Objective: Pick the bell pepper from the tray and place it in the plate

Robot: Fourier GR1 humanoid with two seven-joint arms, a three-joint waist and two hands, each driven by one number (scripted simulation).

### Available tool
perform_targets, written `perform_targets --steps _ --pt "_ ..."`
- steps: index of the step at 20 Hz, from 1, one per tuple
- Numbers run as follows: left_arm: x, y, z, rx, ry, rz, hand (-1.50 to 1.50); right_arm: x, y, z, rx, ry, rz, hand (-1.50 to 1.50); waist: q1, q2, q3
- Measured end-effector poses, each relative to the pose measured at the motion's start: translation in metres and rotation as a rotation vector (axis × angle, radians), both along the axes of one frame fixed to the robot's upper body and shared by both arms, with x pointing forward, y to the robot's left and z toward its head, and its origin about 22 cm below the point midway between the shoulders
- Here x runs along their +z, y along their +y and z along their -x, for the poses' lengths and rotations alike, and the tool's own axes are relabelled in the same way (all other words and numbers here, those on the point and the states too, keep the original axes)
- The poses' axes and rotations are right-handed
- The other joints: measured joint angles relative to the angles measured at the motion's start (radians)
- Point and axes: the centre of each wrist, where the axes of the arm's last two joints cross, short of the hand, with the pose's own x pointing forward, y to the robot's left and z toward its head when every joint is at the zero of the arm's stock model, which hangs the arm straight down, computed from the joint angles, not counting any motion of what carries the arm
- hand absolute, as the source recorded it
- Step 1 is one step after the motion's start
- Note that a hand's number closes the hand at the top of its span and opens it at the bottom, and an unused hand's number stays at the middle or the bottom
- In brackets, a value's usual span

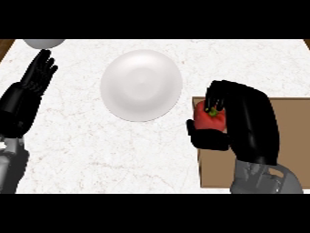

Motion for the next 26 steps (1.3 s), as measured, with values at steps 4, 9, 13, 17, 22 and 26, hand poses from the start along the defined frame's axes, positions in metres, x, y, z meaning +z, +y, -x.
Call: perform_targets --steps 4,9,13,17,22,26 --pt "0.003 0.0 -0.003 -0.006 -0.003 -0.003 0.0 0.003 0.031 -0.024 0.034 0.0 -0.023 1.5 0.003 0.001 0.0" --pt "0.002 -0.001 -0.003 -0.018 -0.004 -0.004 0.0 0.004 0.062 -0.065 0.058 0.019 -0.071 1.5 0.015 0.005 0.0" --pt "0.001 -0.006 -0.004 -0.027 -0.01 -0.002 0.0 -0.004 0.084 -0.092 0.06 0.048 -0.103 1.5 0.026 0.008 0.0" --pt "0.007 -0.009 -0.01 -0.033 -0.013 -0.002 0.0 -0.011 0.1 -0.117 0.042 0.077 -0.097 1.5 0.028 0.008 0.0" --pt "0.009 -0.016 -0.013 -0.047 -0.016 -0.004 0.0 -0.027 0.109 -0.144 0.001 0.102 -0.051 1.5 0.049 0.015 0.0" --pt "0.007 -0.021 -0.016 -0.071 -0.024 -0.001 0.0 -0.044 0.105 -0.157 -0.019 0.152 -0.029 1.5 0.07 0.022 0.0"
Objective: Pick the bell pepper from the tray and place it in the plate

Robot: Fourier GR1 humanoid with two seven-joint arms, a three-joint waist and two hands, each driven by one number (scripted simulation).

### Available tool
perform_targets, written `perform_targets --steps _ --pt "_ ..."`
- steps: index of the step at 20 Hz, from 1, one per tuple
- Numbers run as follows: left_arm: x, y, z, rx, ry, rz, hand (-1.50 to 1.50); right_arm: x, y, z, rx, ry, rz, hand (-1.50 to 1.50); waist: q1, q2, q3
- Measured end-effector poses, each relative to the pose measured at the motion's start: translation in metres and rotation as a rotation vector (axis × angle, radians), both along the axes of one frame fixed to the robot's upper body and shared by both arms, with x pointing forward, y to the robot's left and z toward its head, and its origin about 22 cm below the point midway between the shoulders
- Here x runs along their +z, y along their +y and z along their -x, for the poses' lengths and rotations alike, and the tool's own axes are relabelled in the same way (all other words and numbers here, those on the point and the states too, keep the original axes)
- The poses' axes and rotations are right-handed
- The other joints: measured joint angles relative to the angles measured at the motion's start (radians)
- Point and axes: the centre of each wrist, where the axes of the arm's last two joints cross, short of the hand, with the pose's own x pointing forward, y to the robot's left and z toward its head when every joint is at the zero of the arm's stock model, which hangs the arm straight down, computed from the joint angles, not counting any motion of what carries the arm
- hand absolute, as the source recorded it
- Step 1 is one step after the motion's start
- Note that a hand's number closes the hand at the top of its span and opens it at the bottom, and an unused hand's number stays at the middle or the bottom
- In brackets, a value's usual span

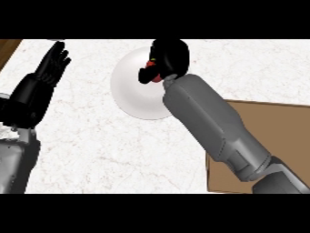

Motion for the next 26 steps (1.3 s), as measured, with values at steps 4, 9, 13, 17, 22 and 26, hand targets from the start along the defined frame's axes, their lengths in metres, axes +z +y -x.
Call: perform_targets --steps 4,9,13,17,22,26 --pt "0.0 -0.003 -0.001 -0.011 -0.005 0.0 0.0 -0.012 -0.009 -0.008 -0.062 0.029 -0.076 -1.5 0.016 0.004 0.0" --pt "-0.001 -0.009 -0.004 -0.038 -0.004 0.001 0.0 -0.019 -0.015 -0.013 -0.051 0.038 -0.177 -1.5 0.036 0.012 0.001" --pt "0.002 -0.011 -0.006 -0.041 -0.01 0.0 0.0 -0.015 -0.017 -0.016 -0.043 -0.038 -0.275 -1.5 0.042 0.014 0.001" --pt "0.004 -0.011 -0.007 -0.037 -0.011 0.003 0.0 -0.007 -0.018 -0.018 -0.062 -0.138 -0.392 -1.5 0.036 0.011 0.002" --pt "0.004 -0.004 -0.007 -0.016 -0.006 0.003 0.0 -0.007 -0.023 -0.018 -0.086 -0.205 -0.547 -1.5 0.018 0.004 0.002" --pt "0.001 0.007 -0.001 0.017 0.0 0.0 0.0 -0.013 -0.032 -0.019 -0.105 -0.234 -0.632 -1.5 -0.015 -0.006 0.002"
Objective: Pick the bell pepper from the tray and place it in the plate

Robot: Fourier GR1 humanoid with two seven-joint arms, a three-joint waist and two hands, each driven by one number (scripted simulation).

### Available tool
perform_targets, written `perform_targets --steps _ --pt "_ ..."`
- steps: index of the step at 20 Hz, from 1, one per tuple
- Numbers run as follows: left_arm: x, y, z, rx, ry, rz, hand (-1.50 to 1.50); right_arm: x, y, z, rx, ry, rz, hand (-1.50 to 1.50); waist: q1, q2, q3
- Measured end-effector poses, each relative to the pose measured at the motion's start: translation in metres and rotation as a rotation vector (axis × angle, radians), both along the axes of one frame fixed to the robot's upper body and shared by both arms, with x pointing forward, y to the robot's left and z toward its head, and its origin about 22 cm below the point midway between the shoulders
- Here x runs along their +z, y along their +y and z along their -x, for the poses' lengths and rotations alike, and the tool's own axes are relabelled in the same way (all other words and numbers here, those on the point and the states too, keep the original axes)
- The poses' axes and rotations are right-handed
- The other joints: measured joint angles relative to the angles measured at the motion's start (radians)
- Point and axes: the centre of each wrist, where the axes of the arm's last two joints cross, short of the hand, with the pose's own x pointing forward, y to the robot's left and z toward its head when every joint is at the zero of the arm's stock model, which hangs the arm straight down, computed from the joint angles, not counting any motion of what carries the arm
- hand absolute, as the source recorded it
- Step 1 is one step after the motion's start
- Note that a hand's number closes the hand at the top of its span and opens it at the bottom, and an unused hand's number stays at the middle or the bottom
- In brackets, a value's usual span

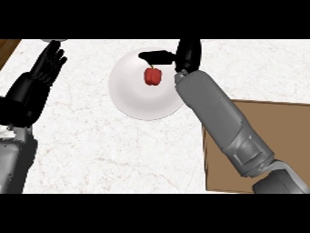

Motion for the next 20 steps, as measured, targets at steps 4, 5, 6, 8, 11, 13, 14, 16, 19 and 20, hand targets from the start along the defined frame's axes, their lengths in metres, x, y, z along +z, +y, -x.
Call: perform_targets --steps 4,5,6,8,11,13,14,16,19,20 --pt "-0.01 0.003 0.004 0.029 0.015 -0.002 0.0 -0.016 -0.015 0.004 -0.01 -0.024 -0.062 -1.5 -0.029 -0.008 0.0" --pt "-0.009 0.005 0.008 0.035 0.015 -0.005 0.0 -0.022 -0.023 0.006 -0.005 -0.025 -0.073 -1.5 -0.035 -0.01 0.0" --pt "-0.01 0.011 0.009 0.044 0.019 -0.005 0.0 -0.022 -0.03 0.006 -0.002 -0.03 -0.077 -1.5 -0.042 -0.012 0.0" --pt "-0.009 0.013 0.009 0.054 0.015 -0.003 0.0 -0.03 -0.049 0.008 0.0 -0.045 -0.085 -1.5 -0.051 -0.014 0.0" --pt "-0.005 0.019 0.011 0.059 0.018 0.0 0.0 -0.038 -0.074 0.015 0.016 -0.057 -0.081 -1.5 -0.061 -0.017 -0.001" --pt "-0.004 0.021 0.011 0.063 0.023 0.001 0.0 -0.042 -0.094 0.022 0.031 -0.062 -0.078 -1.5 -0.066 -0.019 -0.001" --pt "-0.007 0.021 0.015 0.068 0.024 0.0 0.0 -0.043 -0.1 0.028 0.035 -0.062 -0.076 -1.5 -0.069 -0.02 -0.001" --pt "-0.007 0.021 0.013 0.069 0.022 0.003 0.0 -0.05 -0.119 0.037 0.038 -0.061 -0.064 -1.5 -0.071 -0.02 -0.001" --pt "-0.007 0.017 0.018 0.068 0.026 0.003 0.0 -0.054 -0.147 0.051 0.037 -0.06 -0.05 -1.5 -0.071 -0.02 -0.001" --pt "-0.011 0.02 0.02 0.068 0.024 0.003 0.0 -0.052 -0.157 0.055 0.039 -0.057 -0.046 -1.5 -0.071 -0.02 -0.001"
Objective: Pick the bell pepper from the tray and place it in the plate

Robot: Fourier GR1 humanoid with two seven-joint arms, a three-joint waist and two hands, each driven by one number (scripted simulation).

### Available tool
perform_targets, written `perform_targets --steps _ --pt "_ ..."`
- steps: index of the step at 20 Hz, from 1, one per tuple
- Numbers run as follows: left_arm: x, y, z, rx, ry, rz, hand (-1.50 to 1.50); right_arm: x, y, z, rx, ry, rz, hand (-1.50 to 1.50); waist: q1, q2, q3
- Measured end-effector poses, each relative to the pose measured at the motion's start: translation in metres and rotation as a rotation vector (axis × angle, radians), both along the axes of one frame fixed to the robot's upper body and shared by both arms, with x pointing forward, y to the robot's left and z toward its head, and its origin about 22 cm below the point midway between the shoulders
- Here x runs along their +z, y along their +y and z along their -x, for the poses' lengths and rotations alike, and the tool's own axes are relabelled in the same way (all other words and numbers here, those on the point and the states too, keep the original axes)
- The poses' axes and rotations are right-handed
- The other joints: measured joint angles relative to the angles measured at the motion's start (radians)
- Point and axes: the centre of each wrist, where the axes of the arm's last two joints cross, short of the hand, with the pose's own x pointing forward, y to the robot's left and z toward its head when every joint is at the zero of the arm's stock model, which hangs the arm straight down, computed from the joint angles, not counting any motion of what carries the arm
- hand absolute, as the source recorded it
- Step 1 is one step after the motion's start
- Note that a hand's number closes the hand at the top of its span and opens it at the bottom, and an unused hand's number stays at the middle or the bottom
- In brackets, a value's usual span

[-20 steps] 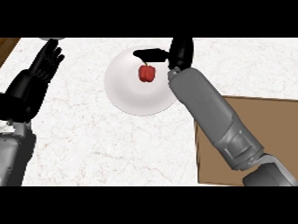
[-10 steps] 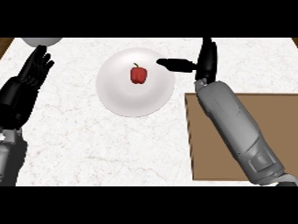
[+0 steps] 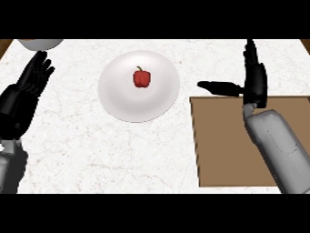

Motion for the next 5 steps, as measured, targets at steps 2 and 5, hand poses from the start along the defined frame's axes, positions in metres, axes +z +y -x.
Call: perform_targets --steps 2,5 --pt "-0.003 0.002 0.0 0.003 0.0 0.0 0.0 -0.003 -0.014 0.01 0.007 0.001 0.003 -1.5 0.001 0.0 0.0" --pt "-0.002 0.0 -0.005 0.0 -0.001 -0.003 0.0 0.001 -0.028 0.021 0.002 -0.007 0.025 -1.5 0.002 0.001 0.0"
